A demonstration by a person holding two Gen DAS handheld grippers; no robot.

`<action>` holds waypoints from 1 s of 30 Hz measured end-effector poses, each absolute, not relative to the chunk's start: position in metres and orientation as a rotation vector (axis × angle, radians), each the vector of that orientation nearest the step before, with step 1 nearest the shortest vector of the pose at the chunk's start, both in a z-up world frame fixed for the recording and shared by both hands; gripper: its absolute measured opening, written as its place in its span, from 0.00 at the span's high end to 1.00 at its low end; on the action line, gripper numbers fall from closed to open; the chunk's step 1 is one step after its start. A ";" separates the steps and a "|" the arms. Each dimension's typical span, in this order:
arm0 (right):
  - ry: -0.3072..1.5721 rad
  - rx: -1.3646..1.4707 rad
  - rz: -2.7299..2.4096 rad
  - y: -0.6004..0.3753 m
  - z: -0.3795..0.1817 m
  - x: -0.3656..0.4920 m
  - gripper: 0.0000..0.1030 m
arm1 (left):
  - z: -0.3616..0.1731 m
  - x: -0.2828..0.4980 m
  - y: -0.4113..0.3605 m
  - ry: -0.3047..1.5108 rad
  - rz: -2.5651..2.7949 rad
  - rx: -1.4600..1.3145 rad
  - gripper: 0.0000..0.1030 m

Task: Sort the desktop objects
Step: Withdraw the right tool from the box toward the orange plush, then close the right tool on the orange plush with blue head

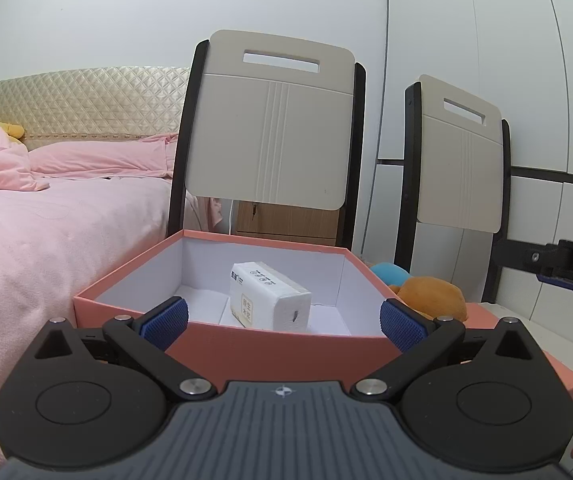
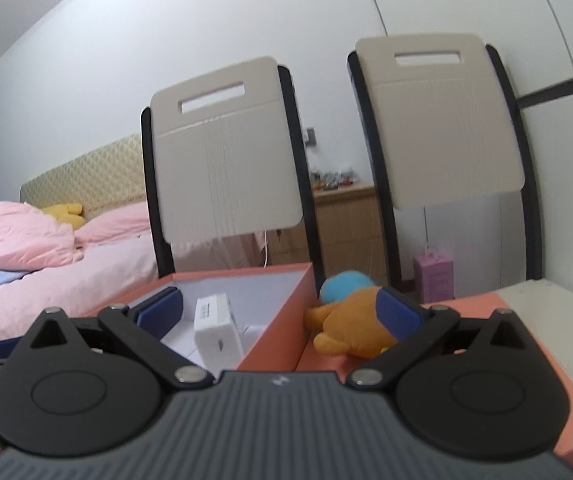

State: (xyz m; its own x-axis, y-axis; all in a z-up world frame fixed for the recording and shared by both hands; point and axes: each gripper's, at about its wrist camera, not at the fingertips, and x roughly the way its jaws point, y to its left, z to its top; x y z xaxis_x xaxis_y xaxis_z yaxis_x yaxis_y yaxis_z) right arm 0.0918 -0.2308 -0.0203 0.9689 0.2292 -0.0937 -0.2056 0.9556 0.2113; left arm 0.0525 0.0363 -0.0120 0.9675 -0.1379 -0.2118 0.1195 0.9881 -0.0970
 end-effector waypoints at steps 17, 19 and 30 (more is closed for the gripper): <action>0.210 0.228 0.193 -0.234 -0.020 0.103 0.00 | -0.011 0.052 0.037 0.216 -0.129 -0.089 0.00; 0.230 0.241 0.185 -0.238 -0.018 0.109 0.00 | -0.010 0.052 0.038 0.215 -0.129 -0.092 0.00; 0.337 0.189 0.161 -0.249 -0.010 0.174 0.00 | -0.008 0.053 0.041 0.211 -0.122 -0.105 0.00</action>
